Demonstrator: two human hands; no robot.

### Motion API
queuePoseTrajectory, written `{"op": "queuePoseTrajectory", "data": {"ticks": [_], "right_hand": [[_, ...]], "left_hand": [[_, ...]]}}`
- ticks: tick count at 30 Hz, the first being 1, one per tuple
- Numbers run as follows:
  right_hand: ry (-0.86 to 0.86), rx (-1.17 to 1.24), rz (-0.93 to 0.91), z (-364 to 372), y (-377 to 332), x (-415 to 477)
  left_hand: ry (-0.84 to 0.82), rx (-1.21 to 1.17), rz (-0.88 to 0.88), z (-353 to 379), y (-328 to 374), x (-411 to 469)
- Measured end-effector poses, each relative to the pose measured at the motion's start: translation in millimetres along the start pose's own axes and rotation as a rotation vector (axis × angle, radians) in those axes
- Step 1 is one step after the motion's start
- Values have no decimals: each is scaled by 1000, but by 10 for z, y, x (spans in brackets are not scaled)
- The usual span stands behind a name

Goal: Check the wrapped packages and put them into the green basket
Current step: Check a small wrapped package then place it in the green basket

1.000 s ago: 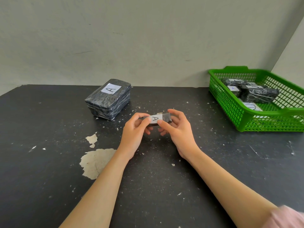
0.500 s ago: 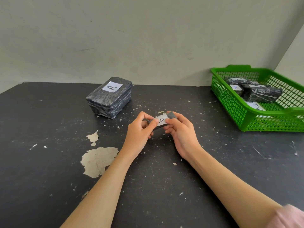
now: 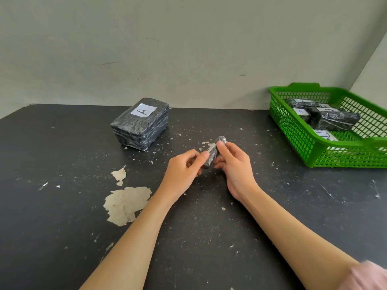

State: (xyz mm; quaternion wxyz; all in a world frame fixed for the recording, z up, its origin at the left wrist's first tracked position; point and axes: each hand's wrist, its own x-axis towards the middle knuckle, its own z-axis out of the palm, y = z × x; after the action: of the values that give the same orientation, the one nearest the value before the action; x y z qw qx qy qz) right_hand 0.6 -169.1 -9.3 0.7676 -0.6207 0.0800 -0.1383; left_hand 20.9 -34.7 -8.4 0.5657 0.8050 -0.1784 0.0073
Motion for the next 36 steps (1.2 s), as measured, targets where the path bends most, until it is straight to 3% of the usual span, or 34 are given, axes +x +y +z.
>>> {"op": "queuePoseTrajectory", "data": {"ticks": [7, 12, 20, 36], "right_hand": [[-102, -17, 15, 5, -20, -4], [-79, -127, -22, -10, -26, 6], [28, -159, -60, 14, -52, 9], [62, -168, -53, 20, -46, 20]], "left_hand": [[-47, -172, -75, -57, -33, 44], [-55, -159, -68, -53, -46, 49], [-89, -156, -76, -59, -36, 38], [-102, -96, -78, -49, -21, 29]]}}
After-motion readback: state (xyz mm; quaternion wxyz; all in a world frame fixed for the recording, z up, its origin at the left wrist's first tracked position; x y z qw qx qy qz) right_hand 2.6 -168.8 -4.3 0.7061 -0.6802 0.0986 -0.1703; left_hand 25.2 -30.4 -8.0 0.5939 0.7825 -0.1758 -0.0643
